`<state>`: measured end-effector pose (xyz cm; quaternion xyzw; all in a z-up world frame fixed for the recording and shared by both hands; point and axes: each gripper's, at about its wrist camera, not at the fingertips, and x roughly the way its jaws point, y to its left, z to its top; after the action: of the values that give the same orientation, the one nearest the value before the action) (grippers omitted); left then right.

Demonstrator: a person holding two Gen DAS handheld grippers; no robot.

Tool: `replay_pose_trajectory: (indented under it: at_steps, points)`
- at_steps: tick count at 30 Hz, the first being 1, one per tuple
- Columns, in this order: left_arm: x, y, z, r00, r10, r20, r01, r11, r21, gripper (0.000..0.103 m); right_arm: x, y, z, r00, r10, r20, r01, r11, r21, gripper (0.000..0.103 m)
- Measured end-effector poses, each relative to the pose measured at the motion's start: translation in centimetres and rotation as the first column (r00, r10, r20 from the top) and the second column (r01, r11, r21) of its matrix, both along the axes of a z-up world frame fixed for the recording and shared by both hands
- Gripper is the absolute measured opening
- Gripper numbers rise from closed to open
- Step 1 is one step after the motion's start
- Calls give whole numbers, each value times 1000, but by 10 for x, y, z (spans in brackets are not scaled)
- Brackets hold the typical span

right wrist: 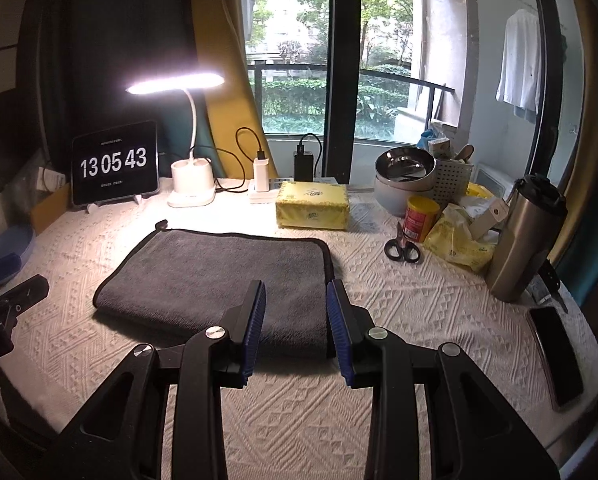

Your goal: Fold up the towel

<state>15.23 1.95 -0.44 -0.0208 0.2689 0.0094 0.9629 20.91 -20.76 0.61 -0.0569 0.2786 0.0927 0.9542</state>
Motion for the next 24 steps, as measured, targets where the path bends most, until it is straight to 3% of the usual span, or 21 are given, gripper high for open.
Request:
replay_pose_trajectory:
  at_steps: [5, 15, 24]
  points:
    - [-25, -5, 0, 999, -29, 41, 30, 999, -20, 93, -24, 2, 1, 1000, 24, 19, -24, 1000, 7, 34]
    - [-65, -5, -5, 995, -15, 101, 21, 998, -60, 93, -73, -1, 0, 992, 67, 103, -69, 997, 18, 34]
    - [-94, -5, -23, 997, 25, 71, -22, 999, -44, 93, -106, -10, -17, 994, 66, 85, -67, 998, 17, 35]
